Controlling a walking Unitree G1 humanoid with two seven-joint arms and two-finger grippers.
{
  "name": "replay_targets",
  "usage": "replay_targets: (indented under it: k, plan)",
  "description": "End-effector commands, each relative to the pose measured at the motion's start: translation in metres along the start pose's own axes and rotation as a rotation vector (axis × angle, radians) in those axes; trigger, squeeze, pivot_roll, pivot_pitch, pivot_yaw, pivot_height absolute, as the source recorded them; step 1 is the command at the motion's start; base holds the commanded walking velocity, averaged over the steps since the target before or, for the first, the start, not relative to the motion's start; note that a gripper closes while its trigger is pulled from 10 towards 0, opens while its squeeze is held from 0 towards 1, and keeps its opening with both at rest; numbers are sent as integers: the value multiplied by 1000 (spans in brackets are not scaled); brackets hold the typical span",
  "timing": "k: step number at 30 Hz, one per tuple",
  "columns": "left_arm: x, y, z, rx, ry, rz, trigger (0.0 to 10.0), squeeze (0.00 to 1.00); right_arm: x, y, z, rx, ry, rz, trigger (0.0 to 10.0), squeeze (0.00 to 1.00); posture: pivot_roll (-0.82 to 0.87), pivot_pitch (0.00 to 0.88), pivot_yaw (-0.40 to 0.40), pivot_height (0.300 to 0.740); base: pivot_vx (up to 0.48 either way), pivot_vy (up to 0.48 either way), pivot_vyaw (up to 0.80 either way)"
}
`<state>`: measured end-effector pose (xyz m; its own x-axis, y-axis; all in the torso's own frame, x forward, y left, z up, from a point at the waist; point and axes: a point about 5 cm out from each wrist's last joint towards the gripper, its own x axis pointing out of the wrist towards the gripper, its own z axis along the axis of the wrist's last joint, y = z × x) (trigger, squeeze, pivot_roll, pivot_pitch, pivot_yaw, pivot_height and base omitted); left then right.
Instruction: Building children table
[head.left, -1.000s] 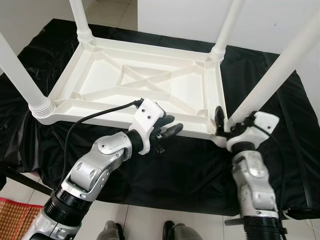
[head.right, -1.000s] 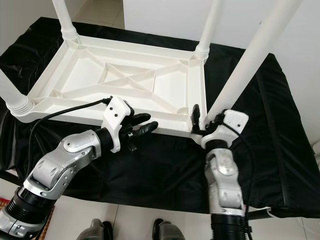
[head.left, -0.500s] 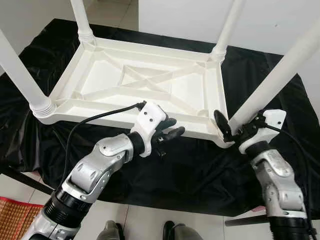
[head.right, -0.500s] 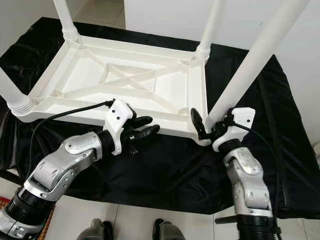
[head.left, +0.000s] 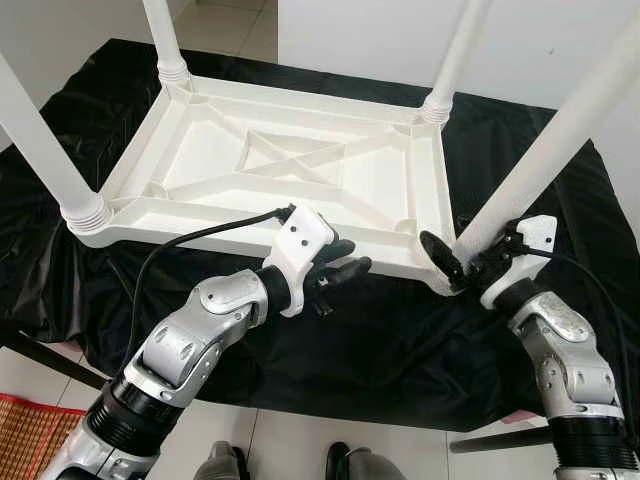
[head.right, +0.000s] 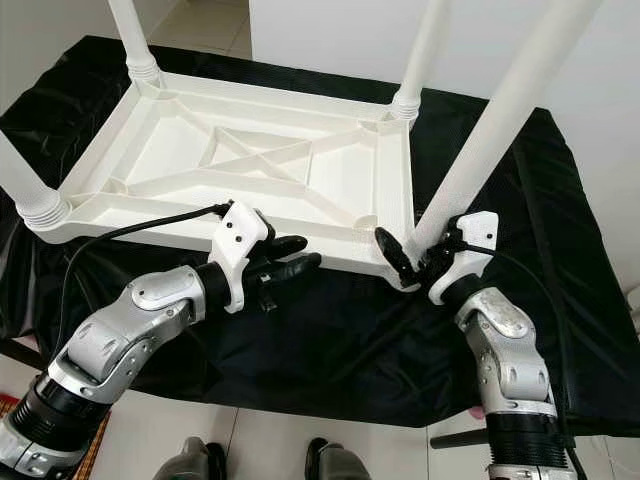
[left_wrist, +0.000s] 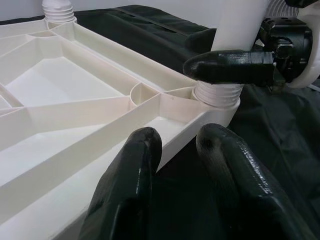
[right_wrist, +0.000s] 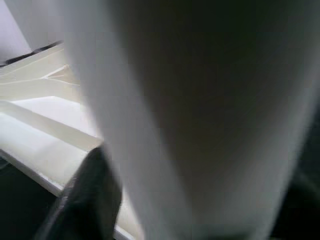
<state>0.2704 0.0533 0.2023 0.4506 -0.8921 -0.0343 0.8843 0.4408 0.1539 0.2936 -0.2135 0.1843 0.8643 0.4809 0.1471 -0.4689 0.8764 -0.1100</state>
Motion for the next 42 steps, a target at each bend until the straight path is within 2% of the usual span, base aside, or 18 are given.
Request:
replay_targets:
  k: [1, 8, 9, 14, 22, 26, 31, 36, 38, 42]
  plan:
    - [0, -10, 4, 11, -3, -138, 10000, 0, -2, 3, -9, 36, 38, 36, 0, 0, 47, 170, -33, 740, 0, 0, 0]
    - [0, -12, 3, 11, -3, -153, 10000, 0, -4, 3, -12, 54, 44, 9, 0, 0, 46, 169, -34, 740, 0, 0, 0]
    - [-1, -12, 3, 11, -3, -154, 10000, 0, -3, 3, -12, 56, 45, -16, 10000, 0, 46, 169, -34, 740, 0, 0, 0]
    - [-1, -12, 3, 9, -4, -155, 10000, 0, -1, 7, -13, 68, 42, -93, 10000, 0, 44, 165, -46, 740, 0, 0, 0]
    - [0, -13, 2, 6, -5, -151, 10000, 0, 2, 21, -17, 119, 43, -302, 10000, 0, 47, 158, -60, 740, 0, 0, 0]
    - [0, -13, 1, 4, -4, -148, 10000, 0, 3, 28, -15, 118, 28, -339, 10000, 0, 45, 153, -60, 740, 0, 0, 0]
    - [0, -12, 1, 4, -3, -149, 10000, 0, 4, 37, -14, 163, 16, -545, 10000, 0, 43, 144, -59, 740, 0, 0, 0]
    - [0, -11, 0, 7, -2, -151, 10000, 0, 6, 51, -16, 118, 44, -724, 10000, 0, 43, 135, -64, 740, 0, 0, 0]
    - [0, -12, 0, 7, -2, -152, 10000, 0, 7, 57, -18, 134, 60, -757, 10000, 0, 45, 129, -68, 740, 0, 0, 0]
    - [0, -11, 0, 8, -4, -148, 10000, 0, 12, 67, -18, 155, 61, -735, 10000, 0, 45, 129, -68, 740, 0, 0, 0]
